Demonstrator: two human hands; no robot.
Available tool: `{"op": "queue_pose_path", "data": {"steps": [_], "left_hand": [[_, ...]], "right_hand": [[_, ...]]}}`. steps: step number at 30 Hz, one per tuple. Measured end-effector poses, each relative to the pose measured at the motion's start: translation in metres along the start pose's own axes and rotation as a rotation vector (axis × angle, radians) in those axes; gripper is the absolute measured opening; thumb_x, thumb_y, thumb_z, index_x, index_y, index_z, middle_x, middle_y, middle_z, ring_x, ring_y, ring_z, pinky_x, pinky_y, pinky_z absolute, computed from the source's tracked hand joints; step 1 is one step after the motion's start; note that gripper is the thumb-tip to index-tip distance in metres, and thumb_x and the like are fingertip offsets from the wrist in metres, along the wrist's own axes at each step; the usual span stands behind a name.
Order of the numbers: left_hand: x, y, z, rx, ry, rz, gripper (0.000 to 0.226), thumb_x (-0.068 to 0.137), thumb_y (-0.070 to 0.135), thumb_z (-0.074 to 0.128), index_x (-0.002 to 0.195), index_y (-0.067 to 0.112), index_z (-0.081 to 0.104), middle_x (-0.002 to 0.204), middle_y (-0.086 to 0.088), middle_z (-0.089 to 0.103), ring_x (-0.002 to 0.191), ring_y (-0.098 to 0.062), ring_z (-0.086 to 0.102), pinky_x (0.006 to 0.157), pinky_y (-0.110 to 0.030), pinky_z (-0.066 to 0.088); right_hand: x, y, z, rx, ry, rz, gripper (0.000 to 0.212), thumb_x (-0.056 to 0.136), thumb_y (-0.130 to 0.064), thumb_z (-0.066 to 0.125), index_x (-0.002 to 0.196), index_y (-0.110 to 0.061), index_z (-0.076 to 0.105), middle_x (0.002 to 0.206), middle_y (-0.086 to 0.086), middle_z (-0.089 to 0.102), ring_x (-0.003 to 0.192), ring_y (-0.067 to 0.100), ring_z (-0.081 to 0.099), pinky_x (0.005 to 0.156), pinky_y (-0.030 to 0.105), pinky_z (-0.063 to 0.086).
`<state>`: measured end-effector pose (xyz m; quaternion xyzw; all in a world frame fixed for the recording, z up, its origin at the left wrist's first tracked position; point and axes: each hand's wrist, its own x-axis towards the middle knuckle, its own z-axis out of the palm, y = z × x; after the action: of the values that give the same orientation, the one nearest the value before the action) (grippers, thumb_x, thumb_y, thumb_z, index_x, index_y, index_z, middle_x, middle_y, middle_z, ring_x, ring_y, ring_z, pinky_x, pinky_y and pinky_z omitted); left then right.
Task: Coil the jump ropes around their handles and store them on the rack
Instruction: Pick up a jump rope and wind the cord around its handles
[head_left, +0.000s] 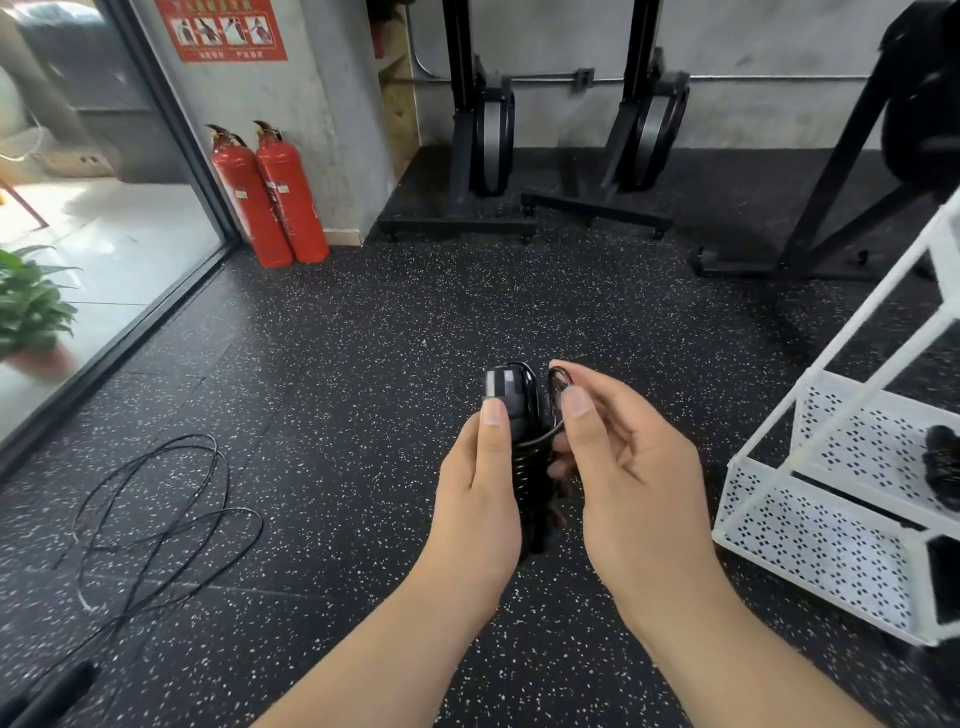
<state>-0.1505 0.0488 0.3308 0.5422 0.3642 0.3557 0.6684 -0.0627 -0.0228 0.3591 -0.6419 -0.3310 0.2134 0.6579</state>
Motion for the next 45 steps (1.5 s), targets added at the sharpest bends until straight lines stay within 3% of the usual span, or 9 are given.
{"op": "queue_pose_path", "data": {"steps": [5,11,15,24,26,29,32,40,45], "left_hand": [[0.001,-0.003,-0.001,0.041,0.006,0.039,0.048,0.103,0.064,0.039,0.110,0.029,0.072,0.097,0.000,0.078,0.082,-0.009,0.072,0.075,-0.030,0.062],[0.008,-0.005,-0.007,0.094,0.065,0.083,0.053,0.096,0.070,0.038,0.116,0.034,0.070,0.107,0.010,0.078,0.100,-0.009,0.073,0.091,-0.034,0.058],[0.008,-0.005,-0.009,0.140,0.059,0.115,0.052,0.096,0.068,0.038,0.112,0.030,0.069,0.102,0.009,0.076,0.092,-0.005,0.070,0.080,-0.023,0.055],[0.007,-0.010,-0.012,0.261,0.077,0.177,0.044,0.100,0.063,0.037,0.107,0.027,0.061,0.088,0.020,0.070,0.074,0.002,0.061,0.065,-0.013,0.045],[0.006,-0.012,-0.012,0.288,0.086,0.180,0.044,0.102,0.065,0.036,0.110,0.029,0.061,0.090,0.017,0.071,0.074,0.000,0.062,0.067,-0.018,0.050],[0.007,-0.013,-0.014,0.333,0.071,0.175,0.041,0.106,0.068,0.036,0.112,0.034,0.059,0.093,0.011,0.072,0.078,-0.009,0.065,0.077,-0.039,0.059],[0.005,-0.010,-0.013,0.409,0.056,0.201,0.041,0.103,0.067,0.034,0.110,0.033,0.057,0.091,0.017,0.070,0.072,-0.003,0.060,0.064,-0.023,0.048],[0.002,-0.007,-0.009,0.469,0.065,0.210,0.029,0.105,0.060,0.037,0.107,0.037,0.054,0.088,0.022,0.069,0.066,0.000,0.059,0.058,-0.015,0.042],[0.003,-0.011,-0.009,0.417,0.030,0.175,0.032,0.104,0.061,0.038,0.105,0.035,0.056,0.088,0.014,0.072,0.065,-0.002,0.061,0.057,-0.019,0.045]], "right_hand": [[-0.002,-0.001,0.000,0.007,-0.040,0.005,0.025,0.108,-0.026,0.059,0.121,-0.036,0.077,0.108,-0.016,0.079,0.098,0.006,0.075,0.077,0.025,0.059],[-0.002,0.001,-0.003,-0.045,-0.052,0.006,0.021,0.099,-0.022,0.074,0.106,-0.041,0.082,0.097,-0.015,0.080,0.086,0.012,0.076,0.078,0.032,0.063],[0.002,0.005,-0.006,-0.163,-0.069,0.032,0.016,0.097,-0.026,0.077,0.106,-0.038,0.083,0.097,-0.022,0.079,0.091,0.008,0.076,0.087,0.039,0.063],[0.002,0.009,-0.008,-0.292,-0.065,0.083,0.007,0.094,-0.036,0.080,0.099,-0.039,0.084,0.088,-0.026,0.078,0.084,0.003,0.075,0.087,0.037,0.062],[0.001,0.011,-0.006,-0.239,-0.056,0.140,0.006,0.094,-0.036,0.080,0.097,-0.038,0.084,0.084,-0.021,0.078,0.080,0.006,0.074,0.086,0.041,0.062],[0.002,0.012,-0.005,-0.224,-0.031,0.148,0.006,0.094,-0.036,0.080,0.096,-0.039,0.084,0.087,-0.023,0.078,0.083,0.006,0.075,0.088,0.042,0.062],[0.003,0.011,-0.006,-0.206,-0.007,0.148,0.006,0.094,-0.034,0.081,0.094,-0.038,0.084,0.086,-0.023,0.078,0.083,0.006,0.074,0.089,0.043,0.062],[-0.001,0.008,-0.002,-0.303,0.081,0.048,0.008,0.094,-0.035,0.080,0.097,-0.041,0.084,0.092,-0.028,0.076,0.093,-0.004,0.071,0.091,0.034,0.058],[-0.006,0.010,0.003,-0.243,0.106,0.073,0.010,0.094,-0.031,0.080,0.099,-0.038,0.084,0.093,-0.027,0.077,0.093,-0.003,0.072,0.090,0.031,0.059]]}}
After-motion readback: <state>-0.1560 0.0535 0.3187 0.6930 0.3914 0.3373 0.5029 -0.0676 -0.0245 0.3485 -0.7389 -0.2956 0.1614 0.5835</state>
